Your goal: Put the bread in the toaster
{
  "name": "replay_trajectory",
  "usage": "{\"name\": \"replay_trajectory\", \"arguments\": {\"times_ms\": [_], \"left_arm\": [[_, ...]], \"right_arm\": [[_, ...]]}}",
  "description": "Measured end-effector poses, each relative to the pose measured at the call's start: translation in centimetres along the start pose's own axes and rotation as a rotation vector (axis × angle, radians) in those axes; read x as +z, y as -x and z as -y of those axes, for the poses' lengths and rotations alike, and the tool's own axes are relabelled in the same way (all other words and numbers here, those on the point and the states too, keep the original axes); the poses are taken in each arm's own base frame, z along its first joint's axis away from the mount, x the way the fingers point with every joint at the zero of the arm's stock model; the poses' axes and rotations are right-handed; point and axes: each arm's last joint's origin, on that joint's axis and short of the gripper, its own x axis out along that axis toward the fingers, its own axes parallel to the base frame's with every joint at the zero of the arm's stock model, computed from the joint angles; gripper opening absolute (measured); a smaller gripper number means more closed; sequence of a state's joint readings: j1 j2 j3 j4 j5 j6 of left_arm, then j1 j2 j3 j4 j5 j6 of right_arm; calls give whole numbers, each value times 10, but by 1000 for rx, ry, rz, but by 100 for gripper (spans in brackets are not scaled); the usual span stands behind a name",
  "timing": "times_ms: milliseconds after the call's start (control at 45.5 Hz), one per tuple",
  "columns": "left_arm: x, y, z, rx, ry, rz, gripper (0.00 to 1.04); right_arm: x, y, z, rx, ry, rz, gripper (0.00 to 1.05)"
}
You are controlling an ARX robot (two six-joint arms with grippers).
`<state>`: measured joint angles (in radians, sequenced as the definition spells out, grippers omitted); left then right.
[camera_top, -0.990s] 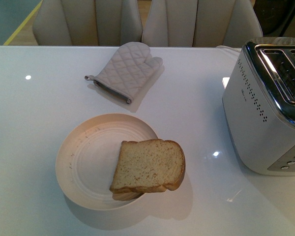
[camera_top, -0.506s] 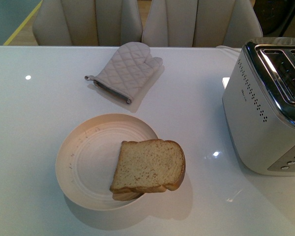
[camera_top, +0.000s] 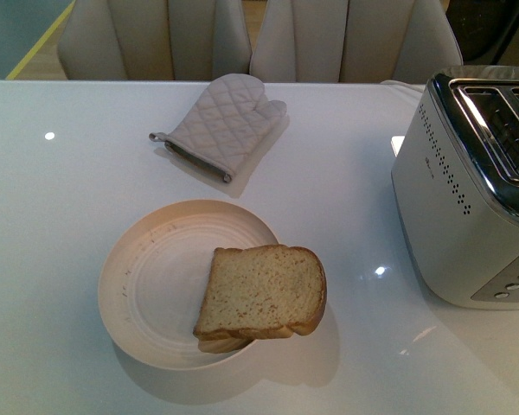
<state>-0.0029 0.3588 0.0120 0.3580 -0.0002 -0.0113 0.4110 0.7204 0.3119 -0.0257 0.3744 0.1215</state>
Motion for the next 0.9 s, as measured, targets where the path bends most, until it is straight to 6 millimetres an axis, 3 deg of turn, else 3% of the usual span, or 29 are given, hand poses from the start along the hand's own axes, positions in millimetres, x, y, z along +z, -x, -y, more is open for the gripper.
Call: {"name": "replay_trajectory", "arguments": {"times_ms": [132, 396, 726, 902], "left_arm": [[0, 3, 0, 0, 0, 2, 3], [0, 10, 0, 0, 0, 2, 3], [-4, 21, 0, 0, 0, -24, 3], [-3, 23, 0, 0, 0, -5, 3]], "right_arm": [[11, -25, -13, 59, -52, -34, 96], [-7, -121, -44, 220, -225, -237, 96], [-28, -157, -74, 311, -310, -342, 96], [-55, -173, -83, 347, -383, -443, 96]]}}
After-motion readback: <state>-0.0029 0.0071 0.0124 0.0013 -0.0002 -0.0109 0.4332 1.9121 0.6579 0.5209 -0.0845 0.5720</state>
